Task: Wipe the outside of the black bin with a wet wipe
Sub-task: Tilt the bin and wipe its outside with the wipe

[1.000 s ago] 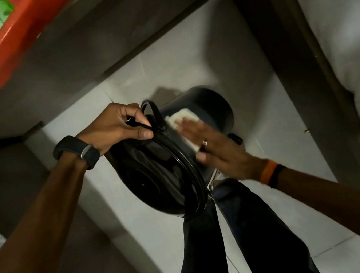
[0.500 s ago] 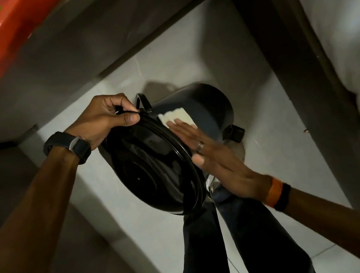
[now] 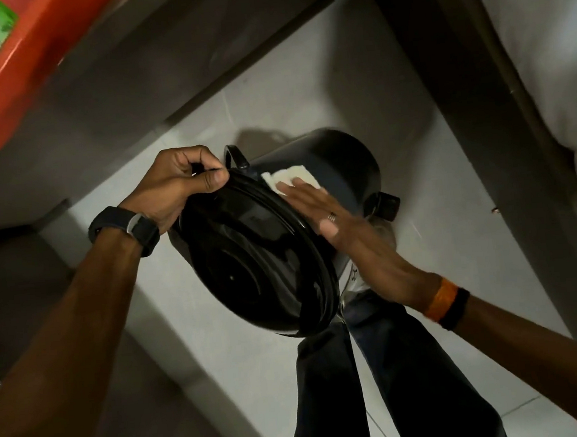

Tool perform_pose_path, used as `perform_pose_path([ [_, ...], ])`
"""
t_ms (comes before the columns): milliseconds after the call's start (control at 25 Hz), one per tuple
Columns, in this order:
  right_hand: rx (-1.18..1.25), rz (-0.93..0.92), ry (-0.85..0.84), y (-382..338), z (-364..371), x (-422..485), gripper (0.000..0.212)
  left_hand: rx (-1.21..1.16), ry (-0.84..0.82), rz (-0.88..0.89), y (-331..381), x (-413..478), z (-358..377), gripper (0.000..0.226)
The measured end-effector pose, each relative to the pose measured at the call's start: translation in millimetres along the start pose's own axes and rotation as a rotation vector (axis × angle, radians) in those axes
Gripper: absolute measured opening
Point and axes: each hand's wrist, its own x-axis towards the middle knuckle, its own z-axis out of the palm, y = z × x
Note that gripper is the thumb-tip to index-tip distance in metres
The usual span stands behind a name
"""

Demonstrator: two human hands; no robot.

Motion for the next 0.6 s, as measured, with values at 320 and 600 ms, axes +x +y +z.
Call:
perform_pose_path([
  [320, 0.323, 0.755, 0.301, 56, -54, 48, 0.069, 0.854, 0.607, 0.549, 4, -11, 88, 0.025],
  [600, 0.396, 0.398, 0.28, -12, -12, 19, 0.052, 1.012, 0.526, 0.554, 34, 9, 95, 0.038],
])
